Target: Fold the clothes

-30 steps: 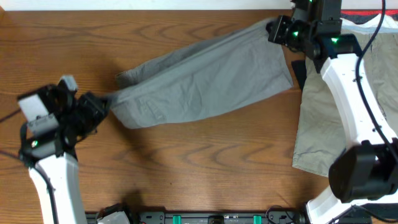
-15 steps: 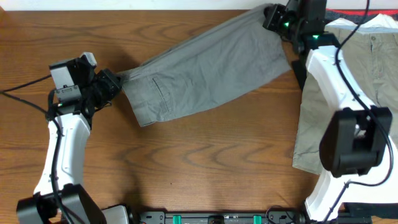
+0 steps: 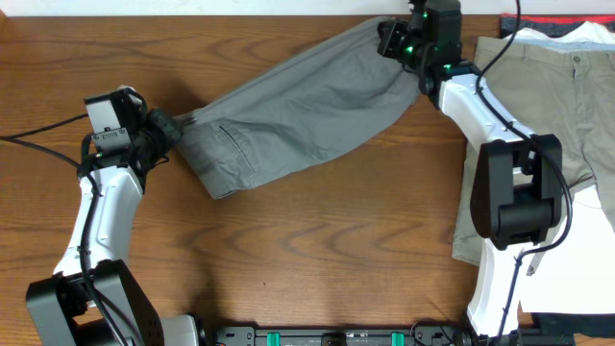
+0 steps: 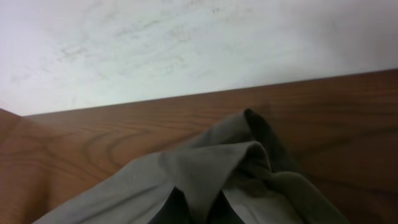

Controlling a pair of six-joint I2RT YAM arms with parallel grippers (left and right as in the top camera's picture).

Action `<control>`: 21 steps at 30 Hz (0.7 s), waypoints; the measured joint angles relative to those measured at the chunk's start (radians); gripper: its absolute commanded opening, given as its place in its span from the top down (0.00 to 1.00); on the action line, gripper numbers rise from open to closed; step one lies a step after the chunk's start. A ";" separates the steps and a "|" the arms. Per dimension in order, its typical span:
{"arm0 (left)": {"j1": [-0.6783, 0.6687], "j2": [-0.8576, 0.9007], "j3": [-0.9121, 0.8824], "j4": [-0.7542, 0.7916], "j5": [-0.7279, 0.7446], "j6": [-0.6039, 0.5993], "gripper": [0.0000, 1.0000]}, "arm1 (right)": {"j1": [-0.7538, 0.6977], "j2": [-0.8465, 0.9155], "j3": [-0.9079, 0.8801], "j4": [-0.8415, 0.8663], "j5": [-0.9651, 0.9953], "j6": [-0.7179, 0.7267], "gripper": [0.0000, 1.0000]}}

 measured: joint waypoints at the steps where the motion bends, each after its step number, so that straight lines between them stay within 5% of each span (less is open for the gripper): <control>1: 0.000 0.001 0.000 0.006 -0.008 0.000 0.94 | 0.002 0.004 0.000 0.001 0.008 0.001 0.96; 17: -0.055 0.069 0.000 0.033 -0.092 -0.001 0.89 | -0.006 0.009 0.002 0.017 0.072 0.002 0.91; 19: -0.055 0.069 0.000 0.037 -0.103 0.000 0.54 | -0.008 0.009 0.002 0.024 0.079 0.009 0.44; 21: -0.055 0.069 0.000 0.038 -0.109 -0.003 0.37 | -0.010 0.009 0.002 0.036 0.086 0.009 0.28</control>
